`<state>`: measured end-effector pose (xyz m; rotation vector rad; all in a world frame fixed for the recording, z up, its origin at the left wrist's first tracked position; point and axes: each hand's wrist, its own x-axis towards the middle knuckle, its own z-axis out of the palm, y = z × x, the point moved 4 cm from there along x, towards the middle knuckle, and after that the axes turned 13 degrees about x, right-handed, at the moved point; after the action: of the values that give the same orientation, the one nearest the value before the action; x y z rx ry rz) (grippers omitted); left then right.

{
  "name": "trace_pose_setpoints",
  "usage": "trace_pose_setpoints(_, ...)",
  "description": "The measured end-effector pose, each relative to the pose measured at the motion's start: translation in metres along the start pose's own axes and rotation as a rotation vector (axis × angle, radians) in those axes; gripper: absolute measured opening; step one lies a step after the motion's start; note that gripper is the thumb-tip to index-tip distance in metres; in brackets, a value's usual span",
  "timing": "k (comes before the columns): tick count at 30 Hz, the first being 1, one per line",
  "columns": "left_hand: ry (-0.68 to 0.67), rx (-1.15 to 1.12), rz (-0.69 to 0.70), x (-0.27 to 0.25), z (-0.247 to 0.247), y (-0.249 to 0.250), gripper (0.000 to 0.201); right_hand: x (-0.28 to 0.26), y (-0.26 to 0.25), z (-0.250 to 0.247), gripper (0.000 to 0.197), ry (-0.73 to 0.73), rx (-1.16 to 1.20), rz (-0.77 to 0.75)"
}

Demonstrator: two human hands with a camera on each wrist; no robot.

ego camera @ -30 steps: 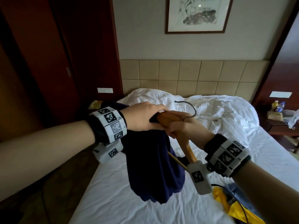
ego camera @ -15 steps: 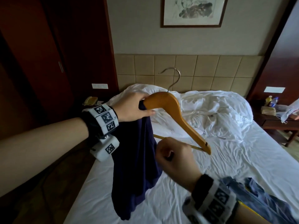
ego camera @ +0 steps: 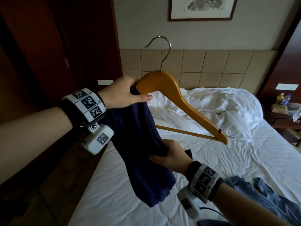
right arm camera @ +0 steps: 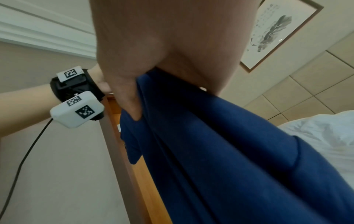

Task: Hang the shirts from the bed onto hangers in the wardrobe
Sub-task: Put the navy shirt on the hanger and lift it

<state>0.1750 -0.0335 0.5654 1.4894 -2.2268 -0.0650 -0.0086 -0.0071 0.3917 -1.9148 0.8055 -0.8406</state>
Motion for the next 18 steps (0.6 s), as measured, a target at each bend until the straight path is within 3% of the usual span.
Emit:
trace_pose_setpoints(3, -0.035, -0.010, 0.020, -0.008, -0.006, -0.009, 0.067, -0.005, -0.001, 0.003, 0.016, -0.086, -0.055, -0.061)
trace_pose_setpoints(6, -0.057, -0.039, 0.029, -0.015, -0.009, -0.018, 0.056, -0.011, 0.007, -0.001, 0.023, -0.105, -0.221, -0.199)
trace_pose_setpoints(11, -0.049, -0.059, -0.041, -0.028, -0.007, -0.040, 0.031, -0.035, 0.032, -0.019, 0.034, 0.036, -0.144, -0.118)
trace_pose_setpoints(14, -0.020, -0.097, -0.117, -0.037, -0.003, -0.058, 0.040, -0.050, 0.036, -0.026, 0.033, 0.073, -0.118, -0.147)
trace_pose_setpoints(18, -0.029, -0.137, -0.242, -0.051, 0.001, -0.089, 0.036, -0.070, 0.035, -0.045, 0.039, 0.027, -0.439, -0.218)
